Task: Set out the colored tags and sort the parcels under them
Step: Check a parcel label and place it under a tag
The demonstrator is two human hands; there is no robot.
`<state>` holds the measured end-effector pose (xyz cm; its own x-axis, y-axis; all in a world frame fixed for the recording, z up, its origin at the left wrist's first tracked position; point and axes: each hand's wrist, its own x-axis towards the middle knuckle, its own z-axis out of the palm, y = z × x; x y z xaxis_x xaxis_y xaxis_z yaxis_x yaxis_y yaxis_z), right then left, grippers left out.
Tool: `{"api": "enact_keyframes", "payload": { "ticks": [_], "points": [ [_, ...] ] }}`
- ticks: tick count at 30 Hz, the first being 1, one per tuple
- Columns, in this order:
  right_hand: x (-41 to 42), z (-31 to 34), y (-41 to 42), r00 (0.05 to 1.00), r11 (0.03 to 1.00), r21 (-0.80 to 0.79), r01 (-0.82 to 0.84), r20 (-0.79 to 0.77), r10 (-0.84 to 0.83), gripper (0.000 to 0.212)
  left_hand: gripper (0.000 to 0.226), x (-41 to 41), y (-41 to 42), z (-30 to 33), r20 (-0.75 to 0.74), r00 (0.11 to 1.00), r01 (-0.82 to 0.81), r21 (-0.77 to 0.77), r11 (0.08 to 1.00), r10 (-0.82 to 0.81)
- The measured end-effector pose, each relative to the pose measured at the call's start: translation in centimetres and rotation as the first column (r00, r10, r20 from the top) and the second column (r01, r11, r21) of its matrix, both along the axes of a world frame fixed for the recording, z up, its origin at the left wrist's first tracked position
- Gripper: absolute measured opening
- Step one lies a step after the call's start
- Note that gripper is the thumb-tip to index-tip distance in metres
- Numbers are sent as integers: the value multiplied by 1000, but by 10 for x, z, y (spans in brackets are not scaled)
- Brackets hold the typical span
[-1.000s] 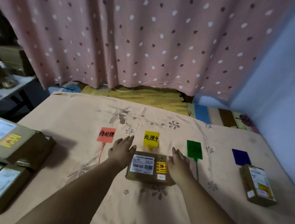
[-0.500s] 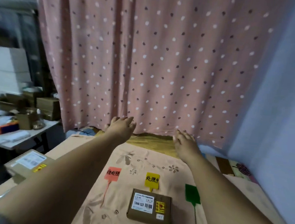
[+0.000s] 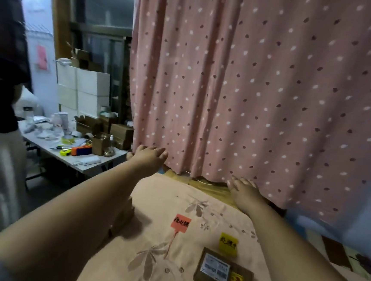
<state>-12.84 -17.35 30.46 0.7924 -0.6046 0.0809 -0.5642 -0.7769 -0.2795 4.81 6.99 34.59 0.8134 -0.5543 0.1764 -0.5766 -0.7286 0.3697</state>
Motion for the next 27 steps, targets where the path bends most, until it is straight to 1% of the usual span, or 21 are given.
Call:
{"api": "enact_keyframes", "payload": {
  "ticks": [2, 4, 6, 9, 12, 16, 20, 23, 27],
  "points": [
    [20, -8, 19, 999, 999, 0, -34, -21, 34, 55, 45, 11, 32, 4, 41, 998, -50, 26, 998, 49],
    [41, -15, 41, 998, 998, 11, -64, -24, 65, 54, 45, 26, 65, 5, 38, 994, -108, 36, 993, 107],
    [67, -21, 70, 995, 995, 7, -96, -29, 97, 53, 47, 47, 101, 1, 13, 988, -151, 31, 988, 151],
    [109, -38, 111, 984, 985, -46, -167, -69, 163, 52, 49, 76, 153, -9, -43, 976, -212, 51, 976, 214],
    [151, -62, 150, 975, 979, -18, -202, -103, 199, 54, 50, 100, 201, -21, -114, 954, -272, 64, 960, 278],
    [195, -73, 202, 976, 983, 14, -186, -111, 186, 55, 47, 127, 252, -37, -183, 938, -295, 30, 955, 296],
    [223, -78, 246, 978, 983, 38, -177, -104, 180, 57, 48, 158, 293, -49, -233, 918, -315, 57, 947, 320],
    [230, -81, 269, 980, 986, 49, -157, -113, 162, 55, 50, 172, 311, -52, -247, 909, -331, 58, 942, 335],
    [234, -91, 274, 977, 987, 61, -152, -144, 159, 57, 51, 181, 317, -59, -265, 902, -337, 59, 940, 340]
  ]
}}
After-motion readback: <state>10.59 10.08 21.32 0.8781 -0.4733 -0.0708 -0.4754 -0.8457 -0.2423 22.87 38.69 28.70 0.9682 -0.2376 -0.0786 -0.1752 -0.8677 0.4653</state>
